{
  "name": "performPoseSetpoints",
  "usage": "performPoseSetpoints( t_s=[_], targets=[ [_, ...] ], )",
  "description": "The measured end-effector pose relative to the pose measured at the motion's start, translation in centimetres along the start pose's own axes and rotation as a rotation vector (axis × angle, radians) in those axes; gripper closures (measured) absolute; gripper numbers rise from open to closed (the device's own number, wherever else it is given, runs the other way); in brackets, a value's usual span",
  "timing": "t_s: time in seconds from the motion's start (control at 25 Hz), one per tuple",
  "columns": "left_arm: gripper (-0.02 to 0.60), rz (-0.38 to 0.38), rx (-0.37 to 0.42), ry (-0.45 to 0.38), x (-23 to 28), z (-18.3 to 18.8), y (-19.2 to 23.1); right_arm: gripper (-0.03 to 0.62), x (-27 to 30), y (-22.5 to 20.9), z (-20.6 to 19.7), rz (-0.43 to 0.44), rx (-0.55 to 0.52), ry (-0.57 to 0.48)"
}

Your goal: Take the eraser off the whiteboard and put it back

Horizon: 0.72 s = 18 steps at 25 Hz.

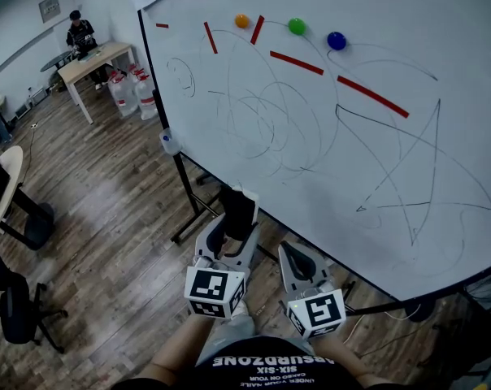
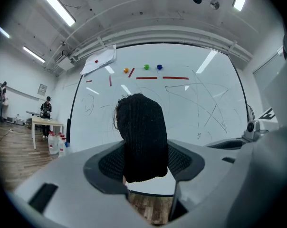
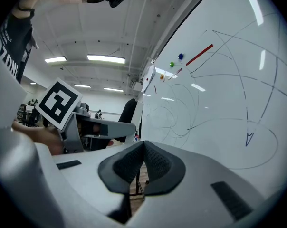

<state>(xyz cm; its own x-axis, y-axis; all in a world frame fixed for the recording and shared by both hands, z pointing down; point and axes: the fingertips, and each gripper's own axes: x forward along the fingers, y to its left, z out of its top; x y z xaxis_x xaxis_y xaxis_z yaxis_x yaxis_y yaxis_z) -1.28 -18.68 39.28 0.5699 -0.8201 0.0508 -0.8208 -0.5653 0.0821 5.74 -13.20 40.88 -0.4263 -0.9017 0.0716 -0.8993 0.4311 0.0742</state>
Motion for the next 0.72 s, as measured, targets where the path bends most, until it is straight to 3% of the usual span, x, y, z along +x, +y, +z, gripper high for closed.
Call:
performPoseSetpoints(
  t_s=[0.72],
  targets=[
    [0.341,-0.006,0.052,-0.112,2.9,4.7,2.4,0.595,2.4,-2.3,-0.3,-0.047,0.002,0.014]
  ],
)
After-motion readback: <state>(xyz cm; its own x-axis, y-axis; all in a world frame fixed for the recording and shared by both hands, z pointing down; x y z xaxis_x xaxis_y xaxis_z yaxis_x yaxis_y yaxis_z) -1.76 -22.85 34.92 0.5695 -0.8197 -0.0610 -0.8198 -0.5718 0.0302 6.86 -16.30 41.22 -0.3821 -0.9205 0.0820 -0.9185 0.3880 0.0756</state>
